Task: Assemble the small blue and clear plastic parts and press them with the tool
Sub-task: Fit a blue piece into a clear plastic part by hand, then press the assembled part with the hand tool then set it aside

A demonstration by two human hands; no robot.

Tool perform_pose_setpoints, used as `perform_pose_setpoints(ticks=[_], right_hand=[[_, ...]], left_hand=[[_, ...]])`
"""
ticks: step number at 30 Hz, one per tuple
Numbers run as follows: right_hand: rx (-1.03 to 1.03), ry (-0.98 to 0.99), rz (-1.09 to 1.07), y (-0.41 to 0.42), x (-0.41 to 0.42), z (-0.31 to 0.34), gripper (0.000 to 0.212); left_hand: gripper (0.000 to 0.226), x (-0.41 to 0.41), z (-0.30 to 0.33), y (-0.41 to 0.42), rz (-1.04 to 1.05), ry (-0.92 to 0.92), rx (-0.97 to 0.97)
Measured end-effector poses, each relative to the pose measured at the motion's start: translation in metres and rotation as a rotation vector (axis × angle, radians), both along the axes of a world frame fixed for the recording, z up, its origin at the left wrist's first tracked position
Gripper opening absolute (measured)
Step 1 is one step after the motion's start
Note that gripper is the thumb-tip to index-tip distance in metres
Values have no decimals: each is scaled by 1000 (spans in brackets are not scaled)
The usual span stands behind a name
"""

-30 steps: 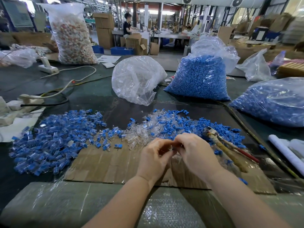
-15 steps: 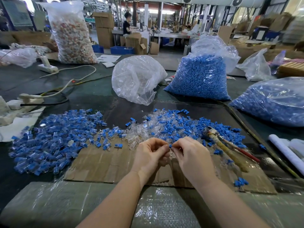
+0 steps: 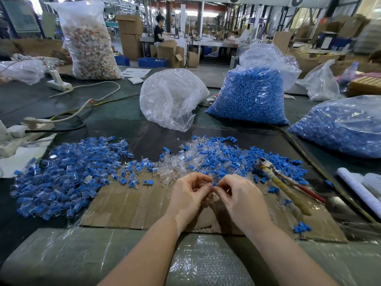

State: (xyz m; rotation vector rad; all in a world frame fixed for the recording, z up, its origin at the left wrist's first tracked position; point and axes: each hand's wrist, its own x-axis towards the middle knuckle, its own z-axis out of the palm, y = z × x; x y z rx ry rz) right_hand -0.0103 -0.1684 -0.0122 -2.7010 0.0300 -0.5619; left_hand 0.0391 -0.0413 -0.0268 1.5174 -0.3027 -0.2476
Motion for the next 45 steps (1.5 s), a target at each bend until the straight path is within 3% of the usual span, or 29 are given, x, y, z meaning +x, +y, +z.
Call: perform_pose_setpoints(ticks=[3,7,11,15,22,26,28,31,36,45], right_hand=[[35,-7,-30,-11,-3,7,10],[-44,-33,-353,-47,-3,18,25],[-132,495,-662,-81,1,30,45],[-78,719,-683,-98,9,32,29],[-108,677,-718,-107,17,27,22],[-77,524,-670,-107,15,29,26],[-108,467,-567,-102,14,32,27],[10,405,-408,-76,4,43,22],[447,565,-87,-26,-18,51,21],[530,636,-49,1,-25,46,24]], left_hand=[[11,0,-2,-1,8,52,-53],[8,0,-3,-3,21,110,-127],[8,1,0,-3,13,124,-132],[9,2,1,-3,21,142,-135],[6,7,0,-8,59,182,-150],[6,10,-1,-7,71,205,-166],[6,12,-3,-7,84,212,-169],[5,14,-4,-6,89,233,-187],[5,18,-3,-5,105,264,-186],[7,17,-1,-2,125,214,-160]])
